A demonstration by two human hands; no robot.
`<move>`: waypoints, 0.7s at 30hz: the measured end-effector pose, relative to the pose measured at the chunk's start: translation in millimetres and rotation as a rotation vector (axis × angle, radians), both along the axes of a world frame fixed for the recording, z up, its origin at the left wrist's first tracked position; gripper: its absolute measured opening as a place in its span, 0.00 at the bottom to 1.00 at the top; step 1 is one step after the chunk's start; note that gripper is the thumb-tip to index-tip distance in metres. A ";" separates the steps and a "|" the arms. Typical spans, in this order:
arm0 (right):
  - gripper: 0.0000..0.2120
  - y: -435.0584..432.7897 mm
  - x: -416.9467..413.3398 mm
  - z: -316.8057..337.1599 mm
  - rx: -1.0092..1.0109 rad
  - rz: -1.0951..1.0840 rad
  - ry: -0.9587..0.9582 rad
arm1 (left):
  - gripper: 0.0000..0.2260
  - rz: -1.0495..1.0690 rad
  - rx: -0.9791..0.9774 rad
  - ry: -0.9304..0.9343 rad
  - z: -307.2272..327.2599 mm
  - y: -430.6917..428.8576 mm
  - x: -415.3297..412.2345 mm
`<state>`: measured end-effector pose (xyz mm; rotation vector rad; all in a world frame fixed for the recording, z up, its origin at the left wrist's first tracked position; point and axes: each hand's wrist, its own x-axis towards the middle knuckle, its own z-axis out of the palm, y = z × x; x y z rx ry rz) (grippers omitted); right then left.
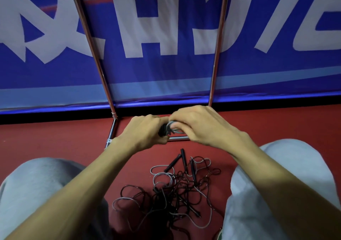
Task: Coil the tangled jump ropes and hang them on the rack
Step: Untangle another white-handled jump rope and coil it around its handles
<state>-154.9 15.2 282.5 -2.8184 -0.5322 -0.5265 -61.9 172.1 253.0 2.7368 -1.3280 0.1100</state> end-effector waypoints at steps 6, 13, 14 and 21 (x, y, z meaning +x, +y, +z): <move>0.09 -14.2 11.9 -7.7 0.343 -0.245 -0.144 | 0.19 -0.035 -0.019 0.064 3.4 -10.0 -16.7; 0.16 -27.2 22.2 -9.0 0.573 -0.535 -0.097 | 0.08 -0.093 -0.392 0.309 8.2 -2.4 -14.6; 0.18 -27.2 22.2 -8.4 0.560 -0.579 -0.082 | 0.09 -0.091 -0.485 0.395 8.5 -1.7 -13.2; 0.28 -22.1 21.1 -9.8 0.310 -0.674 0.113 | 0.15 -0.134 -0.902 0.915 24.4 -5.1 -22.1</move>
